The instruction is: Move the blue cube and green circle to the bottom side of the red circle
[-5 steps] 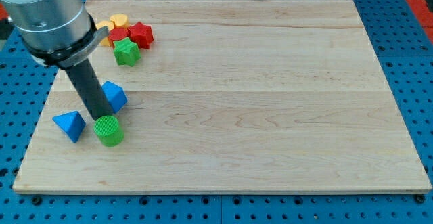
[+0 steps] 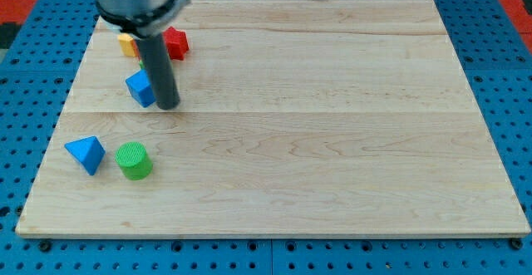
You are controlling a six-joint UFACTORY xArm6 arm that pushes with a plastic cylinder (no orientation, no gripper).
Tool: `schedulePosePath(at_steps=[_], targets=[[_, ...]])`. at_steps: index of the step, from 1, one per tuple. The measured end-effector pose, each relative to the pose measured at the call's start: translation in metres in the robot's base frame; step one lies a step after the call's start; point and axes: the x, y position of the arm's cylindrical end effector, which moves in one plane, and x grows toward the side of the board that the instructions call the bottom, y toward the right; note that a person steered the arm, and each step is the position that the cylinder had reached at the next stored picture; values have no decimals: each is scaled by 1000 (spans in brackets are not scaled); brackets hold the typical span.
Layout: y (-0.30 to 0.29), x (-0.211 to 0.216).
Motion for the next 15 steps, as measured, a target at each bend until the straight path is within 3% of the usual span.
schedulePosePath(at_steps=[1,2,4,9,10,11,12,14,15], targets=[[-35,-14],[-30,8],[-100,-4],[-59,-29],[-55,27],[25,32],[63,121],[-83,102],[-57,112]])
